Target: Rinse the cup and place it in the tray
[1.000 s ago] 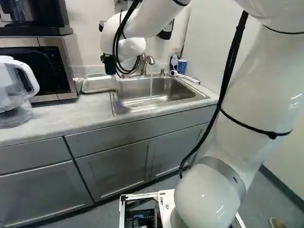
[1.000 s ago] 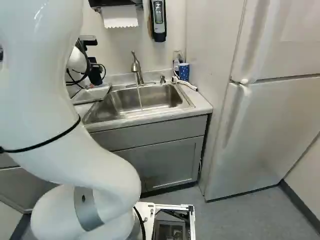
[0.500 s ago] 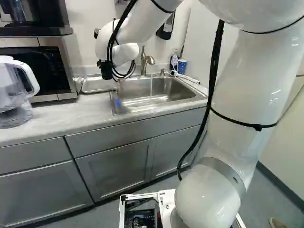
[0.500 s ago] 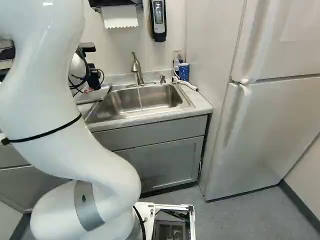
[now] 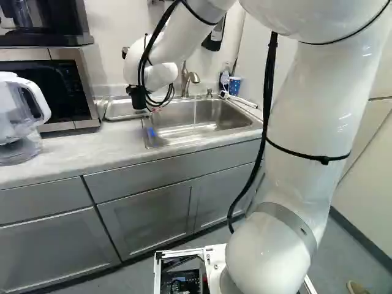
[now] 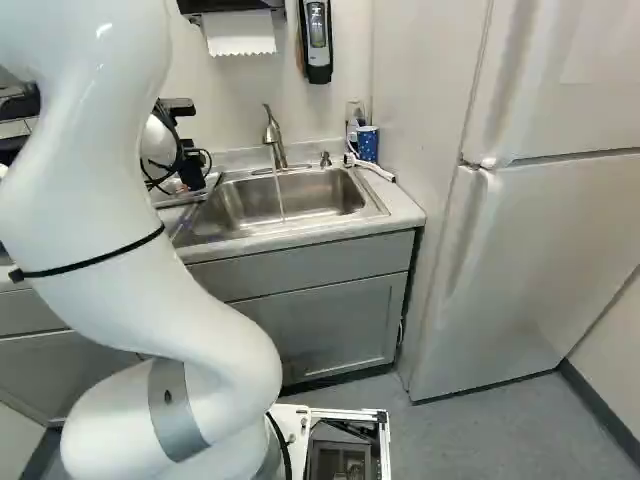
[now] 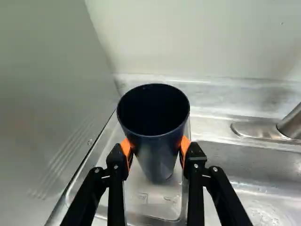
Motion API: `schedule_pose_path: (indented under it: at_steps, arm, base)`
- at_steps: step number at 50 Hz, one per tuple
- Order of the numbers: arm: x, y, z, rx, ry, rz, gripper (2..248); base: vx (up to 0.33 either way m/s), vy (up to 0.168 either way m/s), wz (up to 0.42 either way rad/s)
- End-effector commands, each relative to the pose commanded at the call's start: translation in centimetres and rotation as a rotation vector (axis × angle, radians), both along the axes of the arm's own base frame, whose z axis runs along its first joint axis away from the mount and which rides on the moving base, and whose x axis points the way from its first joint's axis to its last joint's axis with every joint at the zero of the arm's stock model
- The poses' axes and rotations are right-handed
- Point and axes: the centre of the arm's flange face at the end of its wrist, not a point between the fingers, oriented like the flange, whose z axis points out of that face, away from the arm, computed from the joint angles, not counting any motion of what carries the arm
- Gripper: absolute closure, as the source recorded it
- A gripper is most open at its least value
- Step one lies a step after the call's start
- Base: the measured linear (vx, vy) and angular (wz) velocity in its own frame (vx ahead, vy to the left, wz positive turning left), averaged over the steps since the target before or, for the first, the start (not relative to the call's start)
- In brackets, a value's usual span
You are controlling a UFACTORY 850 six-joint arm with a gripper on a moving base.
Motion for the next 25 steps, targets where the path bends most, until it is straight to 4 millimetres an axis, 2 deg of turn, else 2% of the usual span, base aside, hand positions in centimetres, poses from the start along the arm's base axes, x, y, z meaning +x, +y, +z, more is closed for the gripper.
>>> schedule_pose_path:
  at_steps: [8, 9, 14, 15, 19, 20, 24, 25]
  arm:
    - [0.0, 0.0, 0.0, 0.0, 0.0, 0.0, 128]
    - [0.0, 0.0, 0.0, 0.0, 0.0, 0.0, 100]
    - [0.0, 0.0, 0.0, 0.0, 0.0, 0.0, 100]
    - [0.0, 0.0, 0.0, 0.0, 0.0, 0.0, 66]
    - [0.0, 0.0, 0.0, 0.0, 0.0, 0.0, 66]
    - [0.0, 0.0, 0.0, 0.0, 0.0, 0.0, 31]
    - [0.0, 0.0, 0.0, 0.0, 0.0, 0.0, 31]
    - [0.0, 0.0, 0.0, 0.0, 0.0, 0.0, 4]
  base:
    - [0.0, 0.0, 0.0]
    - [0.0, 0.0, 0.0]
    - [0.0, 0.0, 0.0]
    - [0.0, 0.0, 0.0]
    - [0.0, 0.0, 0.0]
    - [0.0, 0.0, 0.0]
    - [0.0, 0.0, 0.0]
    - [0.0, 0.0, 0.0]
